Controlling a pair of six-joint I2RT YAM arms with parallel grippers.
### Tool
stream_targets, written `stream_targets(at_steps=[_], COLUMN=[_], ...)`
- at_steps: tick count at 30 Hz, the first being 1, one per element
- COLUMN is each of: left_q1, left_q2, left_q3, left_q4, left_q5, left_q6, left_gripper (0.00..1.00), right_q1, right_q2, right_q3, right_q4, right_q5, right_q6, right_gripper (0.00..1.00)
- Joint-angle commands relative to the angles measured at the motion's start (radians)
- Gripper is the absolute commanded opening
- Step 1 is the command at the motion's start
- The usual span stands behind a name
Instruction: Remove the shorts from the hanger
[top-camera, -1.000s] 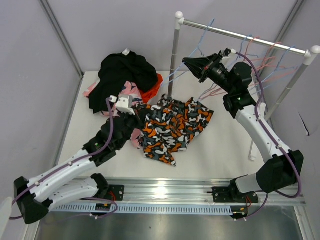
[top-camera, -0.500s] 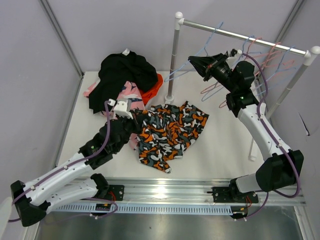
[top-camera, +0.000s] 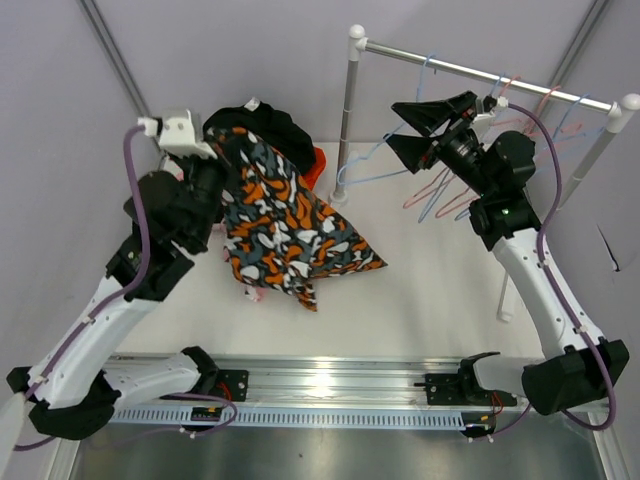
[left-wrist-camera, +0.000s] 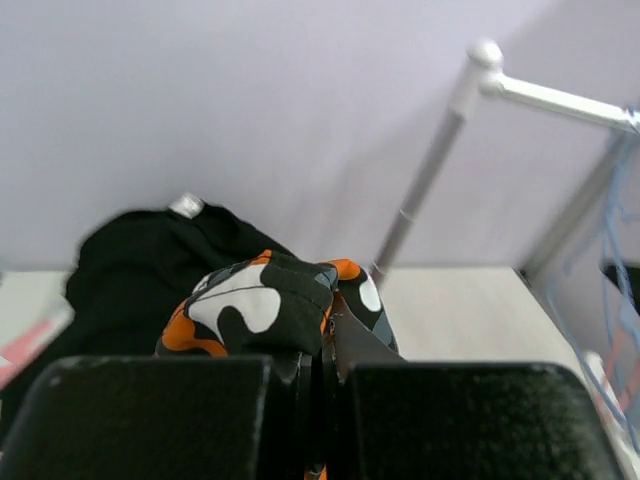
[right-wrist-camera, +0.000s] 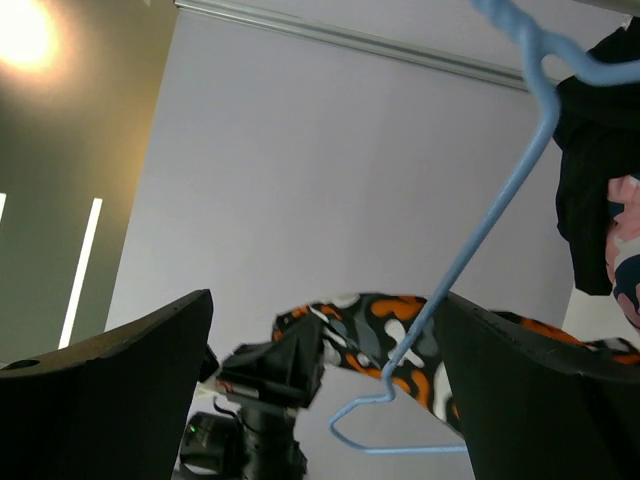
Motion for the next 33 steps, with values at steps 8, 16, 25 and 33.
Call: stream_targets(at_steps=[8, 16, 25, 33], left_q1=[0.342, 0.447, 0.473, 0.475], left_q2=[0.475, 0.881, 1.021, 0.955], left_q3=[0.739, 1.189, 0.908, 0.534], left_q4=[-0.129, -0.052, -0.08, -0.206], left_q5=[0.219, 0.384, 0.347, 0.2], left_q6=[0.136, 0.162, 0.026, -0.191], left_gripper=[0.01, 0.06, 0.13, 0.64], right_q1=[-0.002, -0.005, 0.003, 0.001], right_q2=[-0.158, -0.346, -0.521, -0.589], right_q3=[-0.084, -0.302, -0.314, -0.31], right_q4=[-0.087, 0.042, -0.009, -0.105], right_q5=[-0.019, -0.025, -0.03, 0.001], right_q6=[-0.141, -0.193, -0.433, -0.469], right_gripper=[0.99, 0.99, 0.99, 0.99])
